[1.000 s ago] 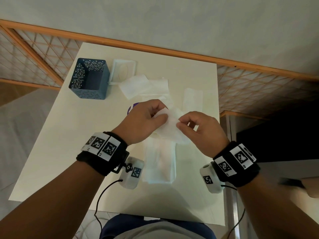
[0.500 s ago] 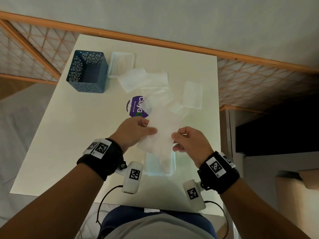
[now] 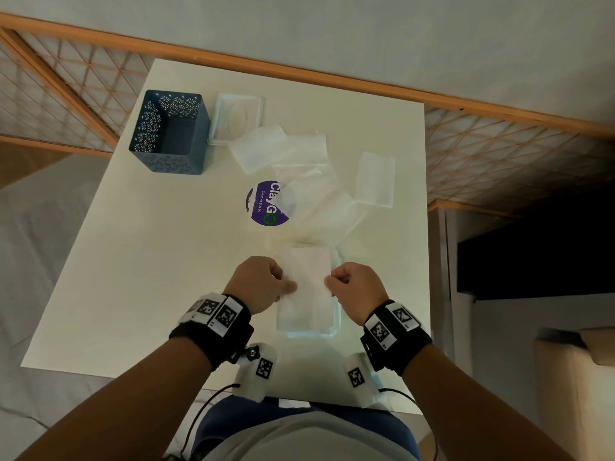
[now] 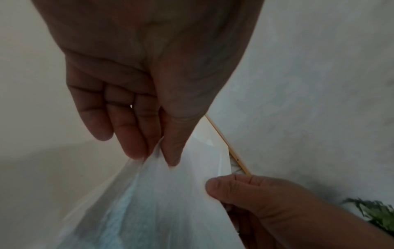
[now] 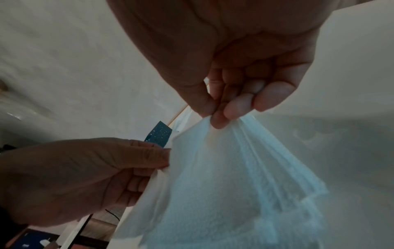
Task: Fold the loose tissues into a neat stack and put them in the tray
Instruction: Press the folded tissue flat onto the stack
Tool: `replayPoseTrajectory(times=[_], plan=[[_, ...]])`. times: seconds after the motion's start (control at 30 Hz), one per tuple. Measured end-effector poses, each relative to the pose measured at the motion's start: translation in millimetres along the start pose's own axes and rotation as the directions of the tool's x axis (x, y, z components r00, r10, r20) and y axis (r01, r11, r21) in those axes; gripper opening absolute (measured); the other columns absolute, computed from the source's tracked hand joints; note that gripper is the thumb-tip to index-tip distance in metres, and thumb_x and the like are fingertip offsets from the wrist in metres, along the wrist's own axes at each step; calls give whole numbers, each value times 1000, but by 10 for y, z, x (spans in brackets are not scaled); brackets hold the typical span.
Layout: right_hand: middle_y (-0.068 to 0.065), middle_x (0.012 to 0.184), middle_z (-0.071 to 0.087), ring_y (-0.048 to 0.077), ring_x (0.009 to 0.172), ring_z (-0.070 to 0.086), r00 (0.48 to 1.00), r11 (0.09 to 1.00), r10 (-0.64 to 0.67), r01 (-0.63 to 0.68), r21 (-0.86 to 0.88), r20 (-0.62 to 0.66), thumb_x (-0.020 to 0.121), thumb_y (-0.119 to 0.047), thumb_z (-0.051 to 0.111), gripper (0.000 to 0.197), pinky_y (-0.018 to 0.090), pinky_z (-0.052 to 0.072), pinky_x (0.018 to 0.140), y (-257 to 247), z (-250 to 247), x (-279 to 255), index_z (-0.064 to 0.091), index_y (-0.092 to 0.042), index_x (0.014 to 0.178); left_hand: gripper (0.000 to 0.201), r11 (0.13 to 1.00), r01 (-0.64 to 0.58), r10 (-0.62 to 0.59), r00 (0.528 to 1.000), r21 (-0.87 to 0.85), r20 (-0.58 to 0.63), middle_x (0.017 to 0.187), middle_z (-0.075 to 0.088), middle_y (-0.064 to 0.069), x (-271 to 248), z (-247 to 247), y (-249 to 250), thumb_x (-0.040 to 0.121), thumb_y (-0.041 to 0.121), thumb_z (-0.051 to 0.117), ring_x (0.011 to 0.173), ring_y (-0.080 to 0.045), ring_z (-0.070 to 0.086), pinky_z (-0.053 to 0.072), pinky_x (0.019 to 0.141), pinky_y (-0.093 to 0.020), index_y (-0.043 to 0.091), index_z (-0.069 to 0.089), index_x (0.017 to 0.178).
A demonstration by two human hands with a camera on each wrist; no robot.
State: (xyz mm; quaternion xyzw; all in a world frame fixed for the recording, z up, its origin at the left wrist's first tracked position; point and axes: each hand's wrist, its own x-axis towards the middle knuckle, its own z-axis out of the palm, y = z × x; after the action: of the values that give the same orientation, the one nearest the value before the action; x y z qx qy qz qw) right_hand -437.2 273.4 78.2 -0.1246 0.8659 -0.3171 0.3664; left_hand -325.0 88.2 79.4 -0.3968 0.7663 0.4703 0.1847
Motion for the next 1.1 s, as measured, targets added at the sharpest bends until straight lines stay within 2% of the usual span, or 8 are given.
replayPoseTrajectory(times=[0.2,0.4,0.57,0.63,0.7,0.93,1.03,1.1], plan=[[-4,77,67,16,73,61,996,993,10,-20,-114,-88,94,-44,68,27,30,44,62,16,-196,182,63,-20,82,34,989,4,7,998,147,-70,80,61,3,-68,122,-7,82,34,84,72,-15,55,38,59,-29,17,55,81],[-1,69,59,20,64,56,987,961,73,-108,-256,-144,97,-44,60,37,26,35,53,-159,-542,907,59,-15,73,34,999,45,-45,995,6,-88,85,66,-1,-99,204,-45,81,34,83,73,-16,59,40,59,-28,16,55,89],[12,98,65,34,90,61,979,925,157,-192,-326,-130,95,-52,58,44,37,51,83,-213,-581,1458,60,-8,88,31,1000,13,-16,995,-24,-101,70,73,0,-100,182,0,86,31,81,68,-8,64,41,60,-27,8,60,87],[15,114,68,36,103,64,975,907,183,-216,-361,-125,97,-47,60,42,37,47,82,-259,-564,1550,65,-6,109,32,1000,11,-13,994,-15,-112,69,72,1,-96,178,17,86,33,81,69,-11,65,42,60,-27,8,60,86],[13,122,60,36,111,62,958,885,225,-277,-375,-178,96,-46,63,56,40,42,81,-289,-526,1603,48,-5,131,35,1000,17,-16,992,7,-127,76,69,0,-77,171,22,85,37,81,72,-16,62,43,60,-29,11,58,86],[15,138,47,39,123,58,960,844,220,-278,-459,-176,96,-46,67,63,48,48,89,-345,-395,1712,39,-8,137,51,914,-40,103,985,403,-137,85,63,5,-65,148,37,89,66,64,80,-23,62,46,77,-37,19,48,98],[14,121,63,32,103,63,982,858,154,-189,-477,-112,98,-31,66,19,39,54,84,-319,-386,1767,64,-13,102,61,890,-11,87,985,455,-147,86,64,6,-53,106,28,88,78,56,80,-22,62,46,78,-38,19,48,99],[10,100,68,28,84,63,984,875,145,-176,-452,-105,97,-22,64,25,34,51,75,-274,-388,1802,55,-15,75,64,898,4,75,984,439,-162,83,63,8,-52,62,24,87,82,54,77,-18,61,44,75,-36,19,49,96]])
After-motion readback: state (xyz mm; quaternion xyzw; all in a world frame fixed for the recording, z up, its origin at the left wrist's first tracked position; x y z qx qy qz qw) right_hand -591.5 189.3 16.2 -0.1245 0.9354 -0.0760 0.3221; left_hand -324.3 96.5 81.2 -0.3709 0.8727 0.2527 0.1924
